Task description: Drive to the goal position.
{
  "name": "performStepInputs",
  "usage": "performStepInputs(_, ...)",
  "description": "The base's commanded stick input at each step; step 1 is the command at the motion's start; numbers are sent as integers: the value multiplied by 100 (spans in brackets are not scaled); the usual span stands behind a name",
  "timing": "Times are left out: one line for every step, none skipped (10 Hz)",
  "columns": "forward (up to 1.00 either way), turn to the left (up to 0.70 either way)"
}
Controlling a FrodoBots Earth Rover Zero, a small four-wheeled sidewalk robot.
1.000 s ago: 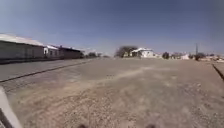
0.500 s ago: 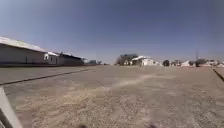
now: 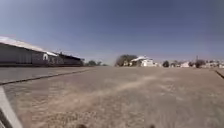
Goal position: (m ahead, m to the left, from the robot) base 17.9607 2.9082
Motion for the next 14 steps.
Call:
performStepInputs(70,0)
performStepInputs(70,0)
performStepInputs(70,0)
performStepInputs(70,0)
performStepInputs(70,0)
performStepInputs(70,0)
performStepInputs(70,0)
performStepInputs(70,0)
performStepInputs(70,0)
performStepInputs(70,0)
performStepInputs(70,0)
performStepInputs(70,0)
performStepInputs(70,0)
performStepInputs(70,0)
